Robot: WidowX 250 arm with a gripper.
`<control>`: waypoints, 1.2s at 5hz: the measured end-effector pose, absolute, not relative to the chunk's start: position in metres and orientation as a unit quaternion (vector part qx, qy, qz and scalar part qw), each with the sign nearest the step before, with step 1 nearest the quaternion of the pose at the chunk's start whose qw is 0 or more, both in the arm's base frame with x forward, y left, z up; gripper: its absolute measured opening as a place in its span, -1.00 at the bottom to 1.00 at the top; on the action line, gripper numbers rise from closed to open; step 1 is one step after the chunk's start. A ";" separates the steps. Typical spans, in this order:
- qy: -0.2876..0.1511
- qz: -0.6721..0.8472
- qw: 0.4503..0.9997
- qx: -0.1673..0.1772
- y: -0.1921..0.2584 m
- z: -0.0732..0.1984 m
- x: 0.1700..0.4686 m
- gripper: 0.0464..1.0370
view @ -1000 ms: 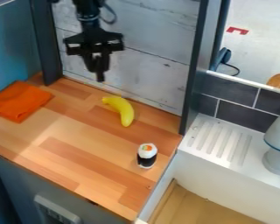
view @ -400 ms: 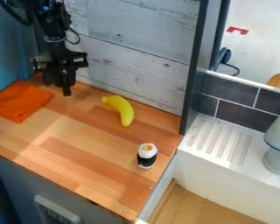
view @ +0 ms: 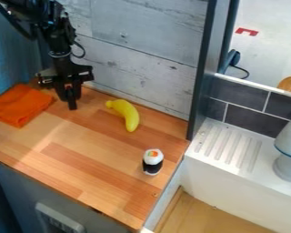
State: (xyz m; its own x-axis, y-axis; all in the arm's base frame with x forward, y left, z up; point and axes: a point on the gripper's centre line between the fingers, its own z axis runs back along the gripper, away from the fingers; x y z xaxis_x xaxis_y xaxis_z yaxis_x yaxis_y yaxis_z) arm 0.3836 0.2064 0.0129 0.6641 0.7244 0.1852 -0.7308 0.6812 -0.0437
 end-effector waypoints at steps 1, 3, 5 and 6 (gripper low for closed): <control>-0.101 0.399 0.911 0.009 0.204 0.009 0.385 -0.37; -0.100 0.386 0.917 0.002 0.201 0.008 0.385 0.38; -0.092 0.382 0.920 0.000 0.198 0.005 0.381 0.93; -0.092 0.382 0.920 -0.002 0.197 0.005 0.379 0.93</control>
State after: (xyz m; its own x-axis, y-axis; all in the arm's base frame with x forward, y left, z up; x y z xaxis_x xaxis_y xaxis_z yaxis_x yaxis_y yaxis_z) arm 0.3786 0.1969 0.0053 0.6914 0.7028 0.1671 -0.7019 0.7083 -0.0746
